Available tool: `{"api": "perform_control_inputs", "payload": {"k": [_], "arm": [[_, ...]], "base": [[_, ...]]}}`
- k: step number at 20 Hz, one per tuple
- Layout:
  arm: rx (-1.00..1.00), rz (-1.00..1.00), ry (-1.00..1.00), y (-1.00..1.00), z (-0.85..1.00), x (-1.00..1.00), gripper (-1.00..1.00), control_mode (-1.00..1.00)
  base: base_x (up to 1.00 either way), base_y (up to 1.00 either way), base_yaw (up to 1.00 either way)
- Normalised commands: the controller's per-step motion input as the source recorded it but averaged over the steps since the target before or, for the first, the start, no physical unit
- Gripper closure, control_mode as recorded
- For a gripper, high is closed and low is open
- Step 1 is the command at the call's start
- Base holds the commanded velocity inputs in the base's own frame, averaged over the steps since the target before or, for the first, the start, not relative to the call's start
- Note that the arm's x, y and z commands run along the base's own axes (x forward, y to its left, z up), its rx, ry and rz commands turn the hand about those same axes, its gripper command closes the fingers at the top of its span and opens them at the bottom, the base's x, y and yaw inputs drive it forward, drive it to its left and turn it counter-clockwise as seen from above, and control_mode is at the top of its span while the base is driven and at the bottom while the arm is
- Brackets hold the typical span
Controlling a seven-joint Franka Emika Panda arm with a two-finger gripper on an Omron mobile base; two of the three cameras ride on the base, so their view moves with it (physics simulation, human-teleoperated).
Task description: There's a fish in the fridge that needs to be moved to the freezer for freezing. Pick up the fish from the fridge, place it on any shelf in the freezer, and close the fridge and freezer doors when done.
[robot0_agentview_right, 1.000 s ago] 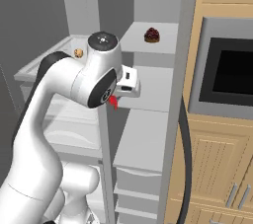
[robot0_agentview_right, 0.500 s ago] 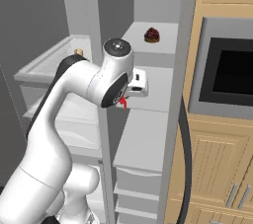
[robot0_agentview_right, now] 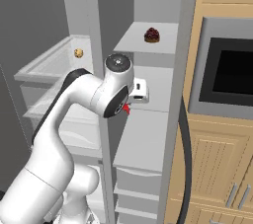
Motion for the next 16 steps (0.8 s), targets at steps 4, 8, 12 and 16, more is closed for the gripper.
{"api": "perform_control_inputs", "payload": {"k": [4,8,12,16], "arm": [[0.0,0.0,0.0,-0.1,-0.24,0.3,1.0,-1.0],[0.0,0.01,0.0,-0.18,-0.07,0.34,1.0,-1.0],[0.0,0.04,0.0,-0.17,-0.03,0.31,1.0,-1.0],[0.0,0.01,0.0,0.0,-0.03,0.36,1.0,-1.0]], "base": [[0.0,0.0,0.0],[0.0,0.0,0.0],[0.0,0.0,0.0],[0.0,0.0,0.0]]}}
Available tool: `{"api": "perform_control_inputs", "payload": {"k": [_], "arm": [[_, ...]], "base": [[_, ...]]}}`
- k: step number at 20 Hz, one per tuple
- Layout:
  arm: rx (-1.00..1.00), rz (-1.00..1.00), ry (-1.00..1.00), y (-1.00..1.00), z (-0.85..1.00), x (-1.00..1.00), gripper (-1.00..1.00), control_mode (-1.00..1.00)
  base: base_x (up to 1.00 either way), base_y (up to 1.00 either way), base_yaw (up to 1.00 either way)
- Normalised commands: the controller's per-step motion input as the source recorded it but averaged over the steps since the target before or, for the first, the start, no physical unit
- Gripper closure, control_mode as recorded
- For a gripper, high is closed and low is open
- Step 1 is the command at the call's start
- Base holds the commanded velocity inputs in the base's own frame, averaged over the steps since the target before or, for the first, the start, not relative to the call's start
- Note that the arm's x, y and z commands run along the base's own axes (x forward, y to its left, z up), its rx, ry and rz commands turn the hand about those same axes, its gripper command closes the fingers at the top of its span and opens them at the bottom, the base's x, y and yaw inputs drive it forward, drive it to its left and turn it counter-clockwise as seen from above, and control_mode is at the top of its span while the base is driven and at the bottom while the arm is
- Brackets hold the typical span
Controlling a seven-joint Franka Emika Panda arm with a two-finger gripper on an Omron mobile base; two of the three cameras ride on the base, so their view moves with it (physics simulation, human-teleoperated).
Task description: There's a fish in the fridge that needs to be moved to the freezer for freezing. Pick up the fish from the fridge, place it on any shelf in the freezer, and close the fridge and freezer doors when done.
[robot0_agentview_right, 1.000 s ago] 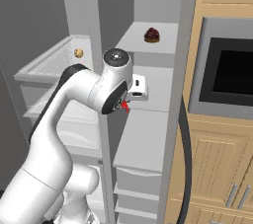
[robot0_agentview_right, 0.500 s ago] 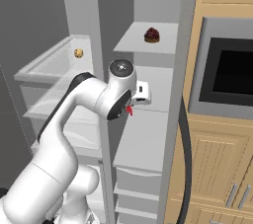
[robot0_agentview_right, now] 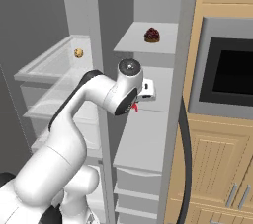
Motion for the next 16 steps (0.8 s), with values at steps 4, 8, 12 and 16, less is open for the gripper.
{"api": "perform_control_inputs", "payload": {"k": [4,8,12,16], "arm": [[0.0,0.0,0.0,0.0,-0.02,0.38,1.0,-1.0],[0.0,0.01,0.0,-0.02,-0.1,0.33,1.0,-1.0],[0.0,0.02,0.0,-0.06,-0.2,0.27,1.0,-1.0],[0.0,0.02,0.0,-0.04,-0.28,0.19,1.0,-1.0]], "base": [[0.0,0.0,0.0],[0.0,0.0,0.0],[0.0,0.0,0.0],[0.0,0.0,0.0]]}}
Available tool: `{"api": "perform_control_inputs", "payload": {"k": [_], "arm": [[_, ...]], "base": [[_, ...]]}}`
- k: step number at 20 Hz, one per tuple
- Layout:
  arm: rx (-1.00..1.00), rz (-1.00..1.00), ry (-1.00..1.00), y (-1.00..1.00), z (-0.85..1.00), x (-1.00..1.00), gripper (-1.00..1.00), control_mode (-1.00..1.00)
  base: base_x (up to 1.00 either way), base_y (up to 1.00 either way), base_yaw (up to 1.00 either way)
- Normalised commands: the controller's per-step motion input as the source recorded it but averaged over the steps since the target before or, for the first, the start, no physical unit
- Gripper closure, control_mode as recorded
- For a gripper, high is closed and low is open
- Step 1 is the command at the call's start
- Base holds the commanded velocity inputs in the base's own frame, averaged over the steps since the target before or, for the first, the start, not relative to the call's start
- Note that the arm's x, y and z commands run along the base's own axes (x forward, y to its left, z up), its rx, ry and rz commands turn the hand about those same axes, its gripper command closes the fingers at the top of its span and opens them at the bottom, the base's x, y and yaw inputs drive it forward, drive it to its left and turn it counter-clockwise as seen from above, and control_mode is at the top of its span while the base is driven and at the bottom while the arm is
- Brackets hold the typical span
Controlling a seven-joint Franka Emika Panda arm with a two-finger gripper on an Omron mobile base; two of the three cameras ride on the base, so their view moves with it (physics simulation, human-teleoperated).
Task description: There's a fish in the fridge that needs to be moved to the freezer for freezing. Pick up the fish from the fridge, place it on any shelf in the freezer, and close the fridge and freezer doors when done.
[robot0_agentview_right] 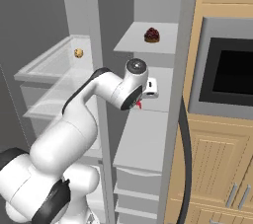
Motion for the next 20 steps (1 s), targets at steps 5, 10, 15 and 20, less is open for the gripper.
{"api": "perform_control_inputs", "payload": {"k": [5,10,15,20], "arm": [[0.0,0.03,0.0,-0.21,-0.2,0.13,1.0,-1.0],[0.0,0.02,0.0,-0.16,-0.1,0.22,1.0,-1.0],[0.0,0.0,0.0,-0.04,-0.02,0.36,1.0,-1.0],[0.0,0.0,0.0,-0.03,-0.07,0.37,1.0,-1.0]], "base": [[0.0,0.0,0.0],[0.0,0.0,0.0],[0.0,0.0,0.0],[0.0,0.0,0.0]]}}
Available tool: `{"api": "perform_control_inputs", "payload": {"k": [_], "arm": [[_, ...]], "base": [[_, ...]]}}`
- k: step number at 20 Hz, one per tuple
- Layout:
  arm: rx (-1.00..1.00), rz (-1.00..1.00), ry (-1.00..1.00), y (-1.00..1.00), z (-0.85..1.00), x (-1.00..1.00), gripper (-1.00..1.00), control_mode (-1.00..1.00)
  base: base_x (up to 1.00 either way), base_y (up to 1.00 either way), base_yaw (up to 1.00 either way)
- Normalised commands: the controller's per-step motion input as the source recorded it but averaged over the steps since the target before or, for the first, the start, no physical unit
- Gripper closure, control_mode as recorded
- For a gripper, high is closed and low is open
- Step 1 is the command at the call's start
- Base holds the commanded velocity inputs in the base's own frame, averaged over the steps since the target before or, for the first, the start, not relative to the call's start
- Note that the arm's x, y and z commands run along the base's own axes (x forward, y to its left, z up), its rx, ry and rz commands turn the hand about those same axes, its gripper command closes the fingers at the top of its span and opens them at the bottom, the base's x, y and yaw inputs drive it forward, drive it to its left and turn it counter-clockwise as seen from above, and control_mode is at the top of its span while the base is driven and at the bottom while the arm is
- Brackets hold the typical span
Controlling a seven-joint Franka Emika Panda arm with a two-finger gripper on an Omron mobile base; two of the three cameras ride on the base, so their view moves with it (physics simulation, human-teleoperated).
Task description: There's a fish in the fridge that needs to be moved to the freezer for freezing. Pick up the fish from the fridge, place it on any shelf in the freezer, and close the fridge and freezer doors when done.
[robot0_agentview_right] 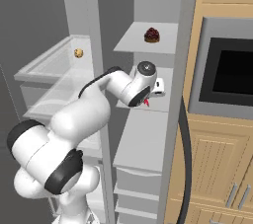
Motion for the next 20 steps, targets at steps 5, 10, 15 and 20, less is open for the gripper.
{"api": "perform_control_inputs", "payload": {"k": [5,10,15,20], "arm": [[0.0,0.02,0.0,-0.14,-0.22,0.23,1.0,-1.0],[0.0,0.02,0.0,-0.13,-0.27,0.15,1.0,-1.0],[0.0,0.02,0.0,-0.06,-0.24,0.18,1.0,-1.0],[0.0,0.0,0.05,0.0,-0.14,0.3,1.0,-1.0]], "base": [[0.0,0.0,0.0],[0.0,0.0,0.0],[0.0,0.0,0.0],[0.0,0.0,0.0]]}}
